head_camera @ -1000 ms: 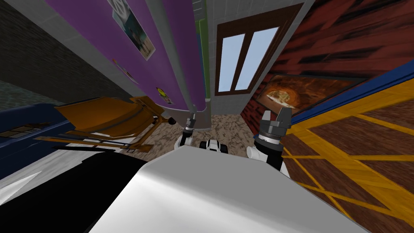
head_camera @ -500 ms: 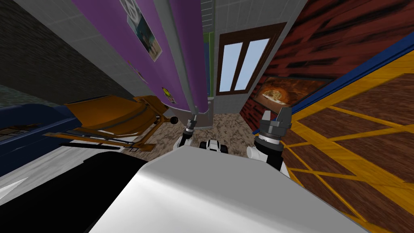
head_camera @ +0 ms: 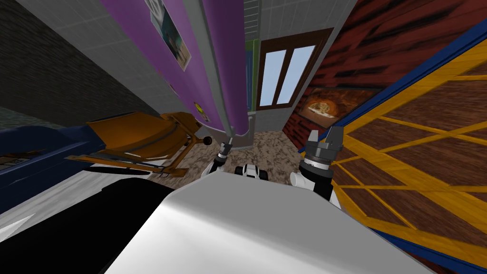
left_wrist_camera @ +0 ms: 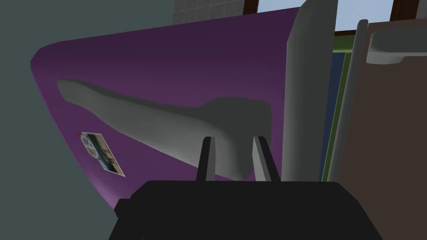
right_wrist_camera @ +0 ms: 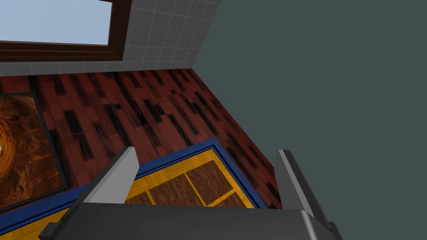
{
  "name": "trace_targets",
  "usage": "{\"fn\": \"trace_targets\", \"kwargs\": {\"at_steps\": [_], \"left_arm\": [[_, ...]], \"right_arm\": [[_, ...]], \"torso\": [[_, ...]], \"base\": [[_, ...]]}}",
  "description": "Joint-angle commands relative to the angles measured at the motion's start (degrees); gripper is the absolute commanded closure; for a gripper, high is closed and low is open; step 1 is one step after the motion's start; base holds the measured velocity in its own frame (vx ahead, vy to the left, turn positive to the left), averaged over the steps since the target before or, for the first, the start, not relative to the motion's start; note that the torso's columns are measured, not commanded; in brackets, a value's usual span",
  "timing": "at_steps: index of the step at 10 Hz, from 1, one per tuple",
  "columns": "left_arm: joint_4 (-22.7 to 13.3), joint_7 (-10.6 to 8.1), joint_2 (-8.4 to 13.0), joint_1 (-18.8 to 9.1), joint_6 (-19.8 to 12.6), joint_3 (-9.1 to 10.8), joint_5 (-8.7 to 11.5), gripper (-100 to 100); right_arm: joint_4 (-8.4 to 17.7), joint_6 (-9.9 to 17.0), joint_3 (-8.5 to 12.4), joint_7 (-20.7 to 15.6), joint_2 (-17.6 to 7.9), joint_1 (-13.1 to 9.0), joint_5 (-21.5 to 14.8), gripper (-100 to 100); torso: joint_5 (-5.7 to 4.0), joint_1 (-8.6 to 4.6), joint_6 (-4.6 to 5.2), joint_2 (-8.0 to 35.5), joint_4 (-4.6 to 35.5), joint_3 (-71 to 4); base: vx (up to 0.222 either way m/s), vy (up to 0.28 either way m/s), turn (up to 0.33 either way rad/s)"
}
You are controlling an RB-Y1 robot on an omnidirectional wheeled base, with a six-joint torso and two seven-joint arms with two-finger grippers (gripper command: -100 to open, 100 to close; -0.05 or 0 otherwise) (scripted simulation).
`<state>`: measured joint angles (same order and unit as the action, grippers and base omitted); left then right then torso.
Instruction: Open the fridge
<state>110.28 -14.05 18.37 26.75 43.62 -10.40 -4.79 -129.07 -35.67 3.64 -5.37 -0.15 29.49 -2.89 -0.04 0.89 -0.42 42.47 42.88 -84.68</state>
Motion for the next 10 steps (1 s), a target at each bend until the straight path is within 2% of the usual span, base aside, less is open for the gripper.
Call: {"fn": "trace_targets", "kwargs": {"at_steps": [1,2,4,5,6,7,8,9,10], "left_arm": [[1.8,-1.39,1.57,0.6,2.29,-0.12,0.18,100],[1.8,-1.39,1.57,0.6,2.29,-0.12,0.18,100],[3.36,-3.08,3.7,2.14,4.02,-1.55,-0.19,100],[3.36,-3.08,3.7,2.14,4.02,-1.55,-0.19,100],[4.15,-3.93,4.76,2.91,4.89,-2.26,-0.38,100],[4.15,-3.93,4.76,2.91,4.89,-2.26,-0.38,100],[3.11,-3.84,4.78,3.37,3.89,-3.08,-0.84,100],[3.27,-4.61,5.93,4.2,4.91,-3.78,-1.22,100],[3.71,-5.32,6.92,4.63,6.0,-4.24,-1.49,100]], "right_arm": [[0.0,0.0,-0.01,0.0,0.01,0.0,0.0,0],[0.0,0.0,0.0,0.0,0.0,0.0,0.0,0],[0.0,0.0,0.0,0.0,0.01,0.0,0.0,0],[0.0,0.0,0.0,0.0,0.0,0.0,0.0,0],[0.01,0.0,0.0,0.0,0.01,0.01,0.0,0],[0.0,0.0,0.0,0.0,0.0,0.01,0.0,0],[0.0,0.0,-0.01,0.0,0.01,0.01,0.0,0],[0.0,0.0,-0.01,0.0,0.02,0.02,0.0,0],[-0.01,0.0,-0.01,0.0,0.01,0.02,0.0,0]], "torso": [[-0.06,-0.17,-0.04,-0.15,0.04,-0.09],[-0.07,-0.17,0.03,-0.13,0.01,-0.09],[-0.04,-0.07,0.03,-0.27,-0.02,-0.2],[0.0,-0.08,0.09,0.07,0.02,0.03],[-0.08,-0.49,0.14,-0.02,-0.01,0.02],[-0.13,-0.48,0.22,-0.16,-0.03,-0.09],[-0.15,-0.64,0.21,-0.33,-0.07,-0.21],[-0.21,-1.06,0.31,-0.45,-0.22,-0.25],[-0.11,-0.88,0.4,-0.26,-0.37,-0.07]], "base": [[-0.166,0.181,-0.035],[-0.119,0.181,-0.034],[-0.197,0.204,-0.068],[-0.173,0.166,-0.031],[-0.133,0.217,-0.029],[-0.1,0.174,-0.042],[-0.05,0.051,-0.011],[-0.068,0.127,-0.046],[-0.086,0.25,-0.118]]}}
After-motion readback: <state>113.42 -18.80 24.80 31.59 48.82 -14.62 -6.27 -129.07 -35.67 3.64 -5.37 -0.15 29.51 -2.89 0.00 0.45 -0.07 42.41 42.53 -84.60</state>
